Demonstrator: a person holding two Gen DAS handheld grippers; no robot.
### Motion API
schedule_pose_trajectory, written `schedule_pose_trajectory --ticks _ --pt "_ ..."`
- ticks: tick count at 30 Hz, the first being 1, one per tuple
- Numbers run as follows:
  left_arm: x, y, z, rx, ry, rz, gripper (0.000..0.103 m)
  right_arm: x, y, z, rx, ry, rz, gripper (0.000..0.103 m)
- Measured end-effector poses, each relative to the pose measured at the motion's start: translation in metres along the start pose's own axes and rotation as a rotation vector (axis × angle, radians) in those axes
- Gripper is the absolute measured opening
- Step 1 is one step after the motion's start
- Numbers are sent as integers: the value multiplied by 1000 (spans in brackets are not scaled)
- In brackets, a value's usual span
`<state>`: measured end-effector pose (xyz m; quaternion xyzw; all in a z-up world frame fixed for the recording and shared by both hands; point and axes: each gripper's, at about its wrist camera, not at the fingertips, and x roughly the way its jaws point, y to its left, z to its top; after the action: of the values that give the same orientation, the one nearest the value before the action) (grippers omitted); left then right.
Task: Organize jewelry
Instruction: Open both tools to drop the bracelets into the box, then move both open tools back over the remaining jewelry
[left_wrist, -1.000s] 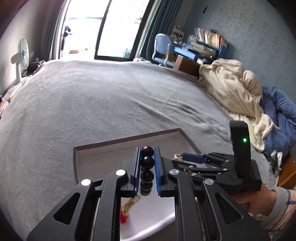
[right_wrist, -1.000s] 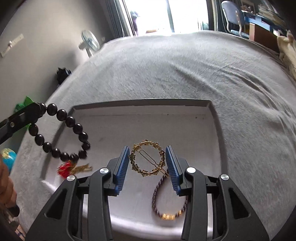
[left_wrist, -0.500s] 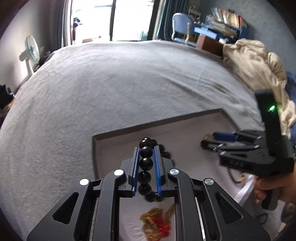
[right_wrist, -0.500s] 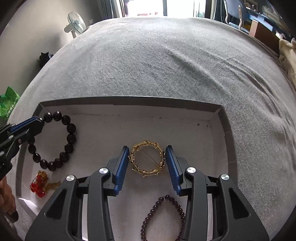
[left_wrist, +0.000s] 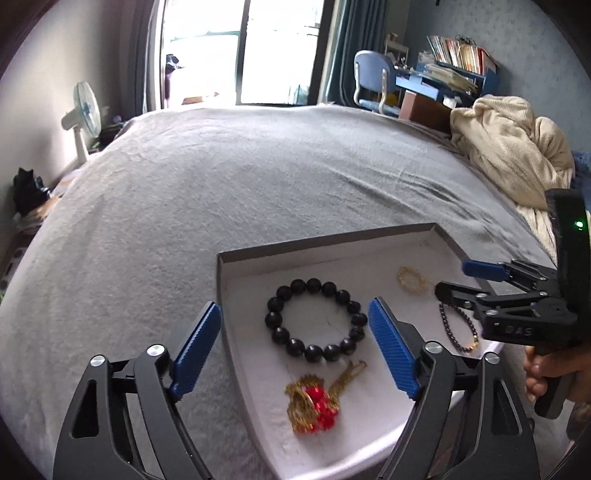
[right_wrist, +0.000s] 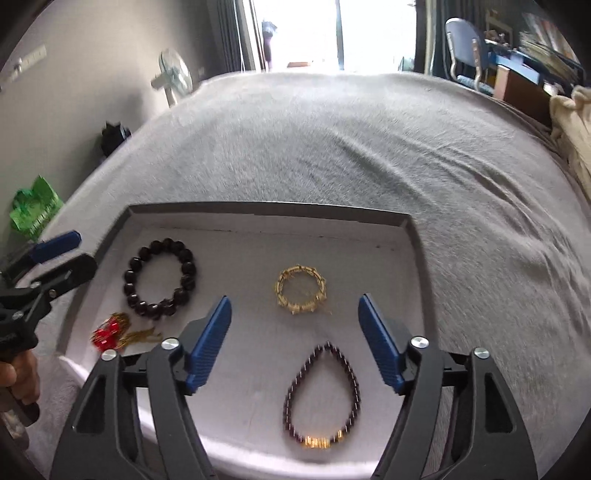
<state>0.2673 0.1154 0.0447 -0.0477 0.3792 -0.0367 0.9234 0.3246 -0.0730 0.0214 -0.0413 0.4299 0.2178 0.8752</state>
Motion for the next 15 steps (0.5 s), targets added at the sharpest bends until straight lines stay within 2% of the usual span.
schedule_pose_trajectory --ticks 9,15 --pt "-36 -19 -30 -9 -50 -7 91 -63 -9 -43 10 -110 -5 78" --pt "-50 -30 -54 5 -50 -10 91 -84 -22 -73 47 -128 -14 79"
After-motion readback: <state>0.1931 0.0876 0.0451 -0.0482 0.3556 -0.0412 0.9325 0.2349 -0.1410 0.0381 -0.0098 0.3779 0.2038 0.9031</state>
